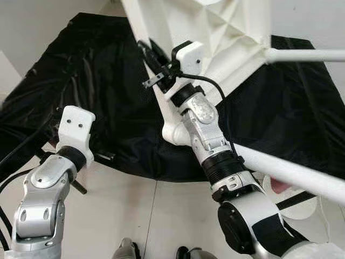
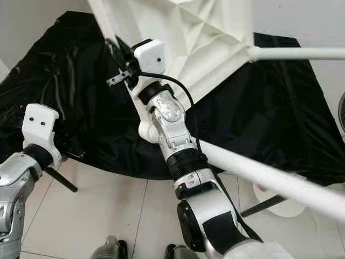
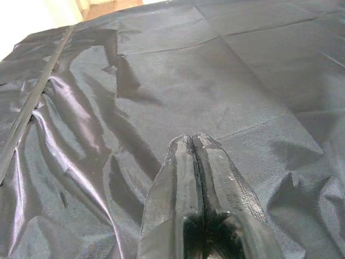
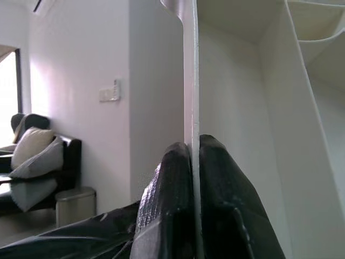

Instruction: Building children table

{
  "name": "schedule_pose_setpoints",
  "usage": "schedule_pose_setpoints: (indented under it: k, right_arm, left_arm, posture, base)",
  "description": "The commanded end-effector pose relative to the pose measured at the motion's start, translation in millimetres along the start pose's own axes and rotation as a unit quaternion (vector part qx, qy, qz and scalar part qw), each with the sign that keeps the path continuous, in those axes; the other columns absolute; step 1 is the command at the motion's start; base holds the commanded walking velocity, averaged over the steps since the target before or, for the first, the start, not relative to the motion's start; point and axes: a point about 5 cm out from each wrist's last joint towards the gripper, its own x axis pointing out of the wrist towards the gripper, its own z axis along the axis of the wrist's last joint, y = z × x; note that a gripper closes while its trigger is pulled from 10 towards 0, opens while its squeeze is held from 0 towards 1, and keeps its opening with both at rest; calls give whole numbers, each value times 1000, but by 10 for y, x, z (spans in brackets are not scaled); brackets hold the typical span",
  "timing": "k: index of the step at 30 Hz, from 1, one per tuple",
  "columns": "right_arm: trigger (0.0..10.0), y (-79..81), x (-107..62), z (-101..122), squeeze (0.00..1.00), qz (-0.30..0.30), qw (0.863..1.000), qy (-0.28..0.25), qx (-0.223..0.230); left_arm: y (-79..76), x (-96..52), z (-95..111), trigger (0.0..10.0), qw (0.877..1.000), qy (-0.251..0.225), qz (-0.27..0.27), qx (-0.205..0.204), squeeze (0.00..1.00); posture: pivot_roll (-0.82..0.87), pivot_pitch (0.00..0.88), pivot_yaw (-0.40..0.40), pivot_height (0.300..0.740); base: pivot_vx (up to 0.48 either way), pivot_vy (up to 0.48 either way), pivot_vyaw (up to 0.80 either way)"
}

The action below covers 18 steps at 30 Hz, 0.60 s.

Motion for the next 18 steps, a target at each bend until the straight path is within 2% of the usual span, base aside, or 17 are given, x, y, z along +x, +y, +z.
schedule_pose_setpoints:
  k: [1,8,10,13,15,17,18]
  right_arm:
    - [10000,-30,168,328,0,-4,996,-83,-29]
    - [10000,-33,142,241,0,-6,997,-68,-32]
    - [10000,92,91,103,0,68,997,-24,-30]
    - [10000,92,91,103,0,68,997,-24,-30]
    - [10000,213,14,-11,0,161,986,16,-39]
    - [10000,213,14,-11,0,161,986,16,-39]
    - [10000,244,-43,-41,0,213,976,35,-37]
  left_arm:
    - [53,-19,-46,10000,999,10,52,2,0]
    - [65,-21,-51,10000,999,11,54,3,0]
    - [51,-19,-55,10000,999,12,52,2,0]
    - [51,-19,-55,10000,999,12,52,2,0]
    - [43,-16,-57,10000,999,11,51,2,0]
    - [43,-16,-57,10000,999,11,51,2,0]
    - [46,-18,-59,10000,999,12,51,2,0]
  posture:
    - [44,118,16,740]
    - [46,114,16,740]
    - [41,117,16,740]
    - [41,117,16,740]
    - [40,118,16,740]
    - [40,118,16,740]
    - [38,121,16,740]
  base:
    - [0,0,0]
    - [0,0,0]
    - [0,0,0]
    - [0,0,0]
    - [0,0,0]
    - [0,0,0]
    - [0,0,0]
